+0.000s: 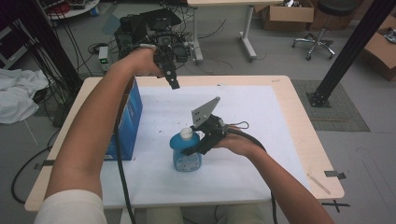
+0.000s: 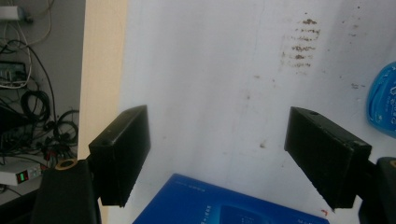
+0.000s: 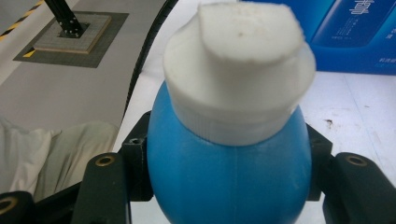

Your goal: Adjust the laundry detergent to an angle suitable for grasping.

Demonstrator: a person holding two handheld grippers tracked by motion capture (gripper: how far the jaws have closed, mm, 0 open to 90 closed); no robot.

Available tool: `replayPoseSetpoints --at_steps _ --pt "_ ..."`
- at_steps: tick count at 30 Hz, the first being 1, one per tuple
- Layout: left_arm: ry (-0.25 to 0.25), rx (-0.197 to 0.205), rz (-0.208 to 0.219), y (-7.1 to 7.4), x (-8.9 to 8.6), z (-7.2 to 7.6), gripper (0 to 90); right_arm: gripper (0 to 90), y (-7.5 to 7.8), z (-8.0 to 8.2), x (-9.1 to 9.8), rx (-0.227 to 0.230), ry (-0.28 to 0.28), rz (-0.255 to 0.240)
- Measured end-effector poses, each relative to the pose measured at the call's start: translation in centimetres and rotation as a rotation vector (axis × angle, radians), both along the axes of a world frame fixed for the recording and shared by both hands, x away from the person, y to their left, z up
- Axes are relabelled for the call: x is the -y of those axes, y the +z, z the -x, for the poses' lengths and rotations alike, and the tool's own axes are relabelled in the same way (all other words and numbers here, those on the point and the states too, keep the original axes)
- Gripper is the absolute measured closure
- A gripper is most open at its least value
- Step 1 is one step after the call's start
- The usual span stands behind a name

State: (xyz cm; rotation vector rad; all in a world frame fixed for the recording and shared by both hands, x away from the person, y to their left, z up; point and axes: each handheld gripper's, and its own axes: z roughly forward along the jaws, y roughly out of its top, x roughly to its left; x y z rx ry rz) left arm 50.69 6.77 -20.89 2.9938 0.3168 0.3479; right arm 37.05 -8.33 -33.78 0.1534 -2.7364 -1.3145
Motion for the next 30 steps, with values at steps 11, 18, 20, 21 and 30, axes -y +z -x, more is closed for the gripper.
replayPoseSetpoints --at_steps 11,18,20,21,30 --pt "0.002 0.003 0.004 0.1 0.0 0.2 23.1 29.1 0.0 0.2 0.4 -0.036 -0.011 0.017" --pt "0.009 0.009 0.015 0.3 -0.3 0.6 23.1 19.7 0.9 0.6 2.1 -0.029 -0.048 0.061" --pt "0.018 0.009 0.02 0.3 -0.4 0.8 23.1 18.3 1.5 0.7 3.0 -0.022 -0.066 0.066" --pt "0.012 0.009 0.01 0.4 -0.4 0.8 23.1 18.0 1.7 0.7 3.4 -0.019 -0.074 0.07" --pt "0.025 0.015 0.013 0.6 -0.5 1.2 23.0 14.8 3.0 0.6 5.9 0.021 -0.137 0.134"
